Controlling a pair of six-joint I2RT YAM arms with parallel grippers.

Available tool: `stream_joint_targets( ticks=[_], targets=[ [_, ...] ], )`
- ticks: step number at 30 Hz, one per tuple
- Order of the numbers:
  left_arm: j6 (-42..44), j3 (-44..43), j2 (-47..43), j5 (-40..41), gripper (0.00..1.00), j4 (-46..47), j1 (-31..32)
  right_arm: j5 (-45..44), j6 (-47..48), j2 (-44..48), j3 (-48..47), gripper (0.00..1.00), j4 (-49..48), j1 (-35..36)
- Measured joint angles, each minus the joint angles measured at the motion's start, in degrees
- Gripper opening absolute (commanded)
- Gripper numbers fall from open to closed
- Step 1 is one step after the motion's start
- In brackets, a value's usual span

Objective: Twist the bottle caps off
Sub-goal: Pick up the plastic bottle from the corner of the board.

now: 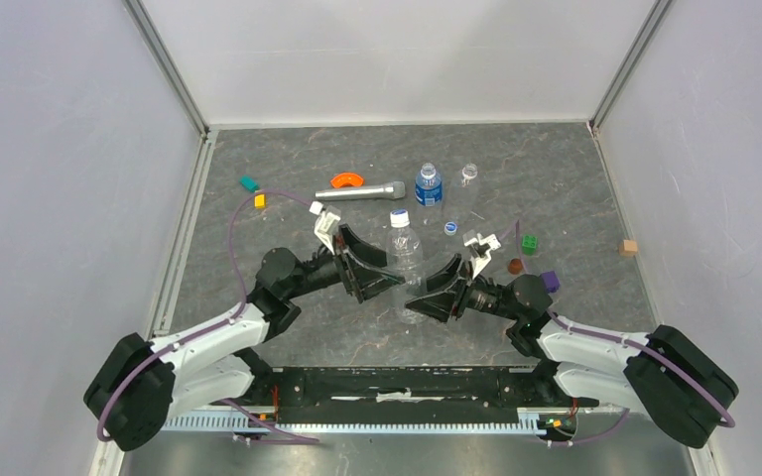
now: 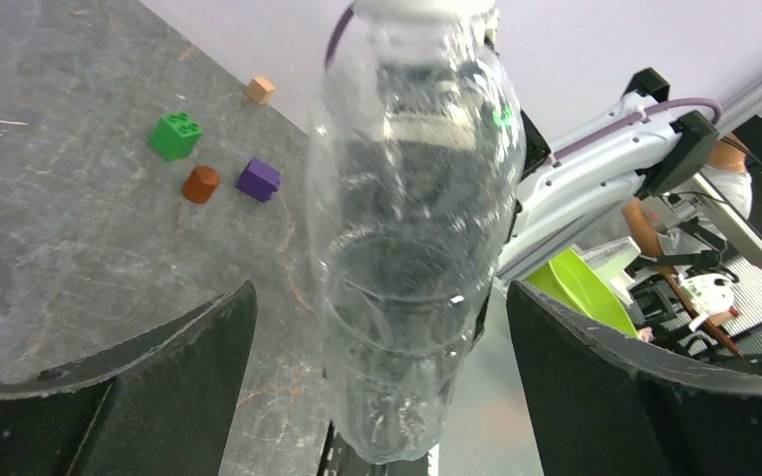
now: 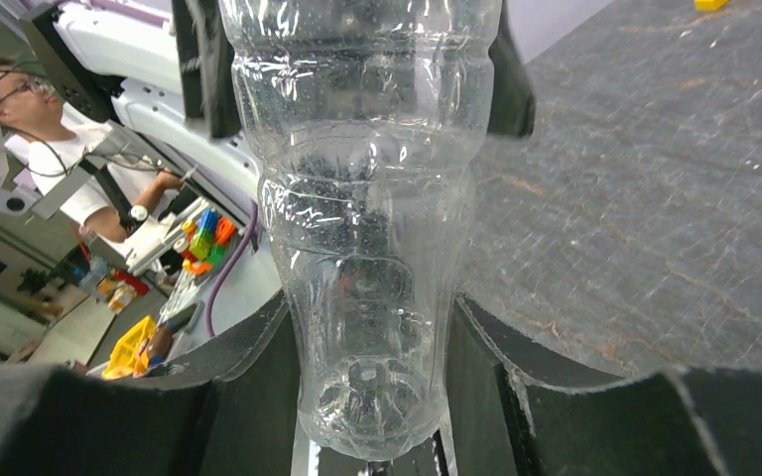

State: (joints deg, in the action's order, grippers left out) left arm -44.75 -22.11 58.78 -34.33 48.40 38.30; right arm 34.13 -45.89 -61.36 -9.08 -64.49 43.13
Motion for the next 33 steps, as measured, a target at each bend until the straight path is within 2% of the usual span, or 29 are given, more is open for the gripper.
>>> stream_joint_targets(
  ticks=[5,12,22,24,27,30,33],
  targets=[
    [-0.52,0.92,1.60,5.16,1.00,4.94,4.90,-3.15,-1.25,-1.29,0.00,0.41,-2.91,0.83],
    [-1.07,1.90,3.13,11.82,1.00,11.19,6.86,-4.94,-2.36,-3.10,0.26,0.41,-5.44,2.25],
    [-1.95,1.81,7.28,13.16,1.00,13.07,7.82,-5.29,-3.39,-5.20,0.55,0.42,-8.22,2.62],
    [-2.27,1.62,8.39,12.81,0.94,13.07,7.98,-5.29,-3.39,-5.29,0.55,0.42,-8.35,2.62],
    [-2.69,1.07,9.51,12.22,0.81,13.09,8.20,-5.29,-3.39,-5.55,0.55,0.42,-8.37,2.62],
    [-3.21,0.24,10.25,11.47,0.61,13.46,8.46,-5.33,-3.48,-5.90,0.55,0.42,-8.35,2.62],
    [-3.67,0.04,10.43,11.50,0.49,13.88,8.55,-5.57,-3.43,-5.99,0.55,0.42,-8.50,2.62]
  ],
)
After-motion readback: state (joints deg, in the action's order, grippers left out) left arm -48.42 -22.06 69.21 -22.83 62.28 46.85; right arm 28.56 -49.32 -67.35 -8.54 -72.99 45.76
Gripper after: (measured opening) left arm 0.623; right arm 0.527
